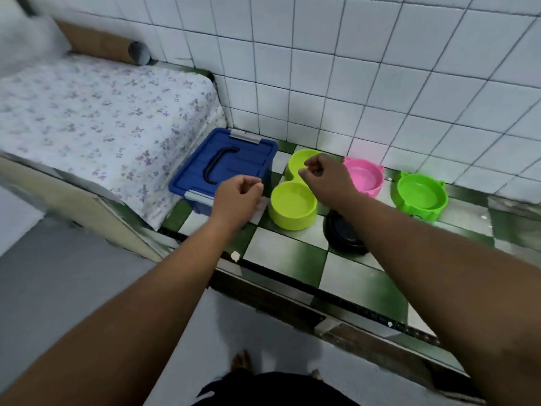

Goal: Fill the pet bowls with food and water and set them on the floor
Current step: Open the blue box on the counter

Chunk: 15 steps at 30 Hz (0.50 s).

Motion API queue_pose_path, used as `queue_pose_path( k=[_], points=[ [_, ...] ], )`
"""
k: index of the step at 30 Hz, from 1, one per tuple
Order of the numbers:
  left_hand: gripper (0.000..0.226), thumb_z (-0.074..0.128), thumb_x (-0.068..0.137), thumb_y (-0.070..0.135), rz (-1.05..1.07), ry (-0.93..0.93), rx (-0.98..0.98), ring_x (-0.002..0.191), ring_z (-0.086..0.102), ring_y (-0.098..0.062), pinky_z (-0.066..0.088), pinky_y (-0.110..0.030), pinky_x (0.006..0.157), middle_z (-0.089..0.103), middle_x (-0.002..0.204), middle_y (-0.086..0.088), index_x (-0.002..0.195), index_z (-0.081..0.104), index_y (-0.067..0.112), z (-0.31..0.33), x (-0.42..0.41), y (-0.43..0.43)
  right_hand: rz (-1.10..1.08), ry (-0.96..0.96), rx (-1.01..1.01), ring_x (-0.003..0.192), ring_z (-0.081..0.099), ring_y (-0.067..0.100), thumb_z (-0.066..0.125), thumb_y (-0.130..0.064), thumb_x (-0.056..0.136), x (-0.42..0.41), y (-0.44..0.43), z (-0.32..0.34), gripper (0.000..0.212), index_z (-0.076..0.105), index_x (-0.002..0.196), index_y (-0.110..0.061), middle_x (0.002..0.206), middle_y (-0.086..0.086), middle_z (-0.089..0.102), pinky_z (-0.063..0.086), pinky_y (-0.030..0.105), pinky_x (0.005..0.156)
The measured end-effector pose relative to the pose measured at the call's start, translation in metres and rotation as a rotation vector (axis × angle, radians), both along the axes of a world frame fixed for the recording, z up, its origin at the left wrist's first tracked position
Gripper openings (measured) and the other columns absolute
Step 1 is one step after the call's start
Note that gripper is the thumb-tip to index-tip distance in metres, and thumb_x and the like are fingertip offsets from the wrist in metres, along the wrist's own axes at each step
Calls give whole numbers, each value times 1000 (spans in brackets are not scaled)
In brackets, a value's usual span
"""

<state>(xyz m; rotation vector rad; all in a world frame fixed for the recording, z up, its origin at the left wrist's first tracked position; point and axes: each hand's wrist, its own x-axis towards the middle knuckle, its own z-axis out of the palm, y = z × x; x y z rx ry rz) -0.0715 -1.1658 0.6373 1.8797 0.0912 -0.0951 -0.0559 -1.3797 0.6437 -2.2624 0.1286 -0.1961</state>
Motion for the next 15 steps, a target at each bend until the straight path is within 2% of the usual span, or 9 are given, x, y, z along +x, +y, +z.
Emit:
queue_pose_path(
  k=[3, 6, 9, 11, 13, 15],
  points=[
    [9, 63, 98, 15, 252, 74, -64, 77, 72, -22, 64, -38, 75, 73, 82, -9, 93, 71, 13, -2, 1, 40, 104, -21, -87, 89, 59, 13, 68, -29, 93, 34, 24, 11, 29, 66, 114, -10, 98, -1, 65, 45, 25, 80],
    [15, 65, 95, 17, 454, 127, -82, 63, 68, -19, 64, -38, 70, 71, 74, -10, 88, 70, 4, -10, 6, 75, 170, -10, -189, 97, 63, 22, 67, -26, 93, 63, 49, 15, 28, 67, 114, -7, 104, 9, 69, 46, 27, 84],
    [23, 73, 91, 25, 527, 186, -95, 61, 66, -22, 62, -39, 67, 71, 74, -15, 91, 68, 2, -16, 21, 99, 187, 14, -285, 104, 62, 30, 65, -22, 94, 90, 69, 13, 26, 68, 112, -4, 108, 15, 68, 48, 34, 91],
    [18, 74, 89, 24, 432, 110, 96, 70, 67, -25, 60, -38, 69, 70, 81, -13, 94, 67, 7, -23, 32, 111, 196, 37, -332, 108, 61, 31, 63, -20, 94, 106, 82, 11, 24, 69, 113, -5, 114, 16, 66, 50, 38, 95],
    [12, 73, 89, 21, 173, -24, 357, 71, 61, -13, 53, -31, 70, 63, 87, -4, 99, 69, 17, -27, 37, 123, 193, 46, -356, 114, 60, 31, 62, -19, 95, 122, 95, 7, 25, 69, 117, -8, 121, 15, 65, 49, 39, 99],
    [22, 75, 90, 21, -102, -134, 562, 80, 56, -11, 48, -31, 78, 56, 101, -5, 112, 72, 19, -29, 42, 134, 194, 48, -366, 117, 59, 30, 60, -17, 96, 136, 105, 1, 27, 69, 120, -9, 126, 15, 64, 49, 37, 101]
  ],
)
